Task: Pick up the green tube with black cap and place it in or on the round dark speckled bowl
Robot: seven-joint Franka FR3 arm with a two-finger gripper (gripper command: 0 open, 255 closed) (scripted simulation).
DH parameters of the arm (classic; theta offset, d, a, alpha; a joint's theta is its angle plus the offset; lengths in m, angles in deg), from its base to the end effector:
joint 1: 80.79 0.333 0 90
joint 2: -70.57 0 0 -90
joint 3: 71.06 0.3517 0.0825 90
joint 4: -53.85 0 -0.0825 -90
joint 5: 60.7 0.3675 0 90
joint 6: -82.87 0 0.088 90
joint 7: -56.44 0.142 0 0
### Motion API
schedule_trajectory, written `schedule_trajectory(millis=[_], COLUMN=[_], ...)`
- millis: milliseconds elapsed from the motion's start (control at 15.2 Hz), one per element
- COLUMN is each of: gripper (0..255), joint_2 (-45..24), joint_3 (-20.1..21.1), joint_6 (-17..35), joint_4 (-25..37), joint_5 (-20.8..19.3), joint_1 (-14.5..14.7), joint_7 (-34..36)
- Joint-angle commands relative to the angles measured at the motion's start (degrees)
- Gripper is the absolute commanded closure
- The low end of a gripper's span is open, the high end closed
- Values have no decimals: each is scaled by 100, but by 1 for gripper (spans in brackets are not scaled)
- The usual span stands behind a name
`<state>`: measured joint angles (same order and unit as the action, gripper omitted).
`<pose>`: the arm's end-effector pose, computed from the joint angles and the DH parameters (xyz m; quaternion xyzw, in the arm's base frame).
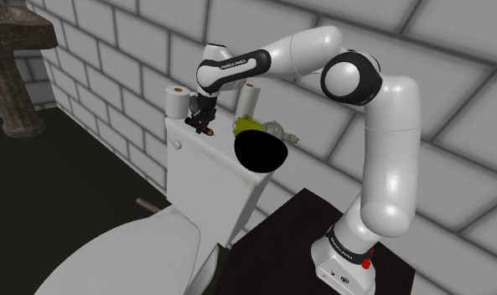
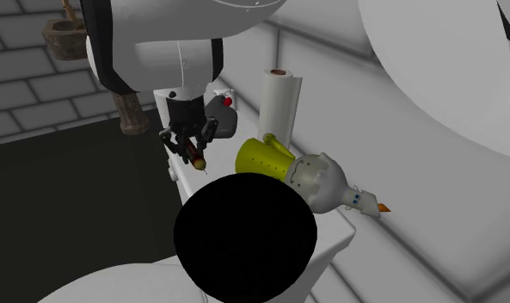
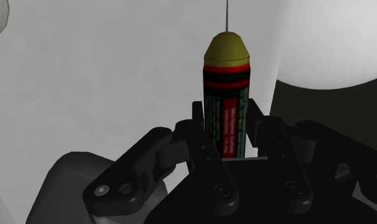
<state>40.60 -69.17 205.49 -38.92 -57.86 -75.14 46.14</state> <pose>0.6826 0.0910 0.3252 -0.9898 -0.1396 0.0003 0.0291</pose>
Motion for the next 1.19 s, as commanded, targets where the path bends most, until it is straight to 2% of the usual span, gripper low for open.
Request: schedule_trajectory(millis=[0,1122], gripper=[255,255], joint_2=[16,475], joint_3=[14,14], joint_6=[-49,-1139], joint_4=[-3,630], joint_5=[8,-3], joint_1=[10,4], joint_7=[-2,54])
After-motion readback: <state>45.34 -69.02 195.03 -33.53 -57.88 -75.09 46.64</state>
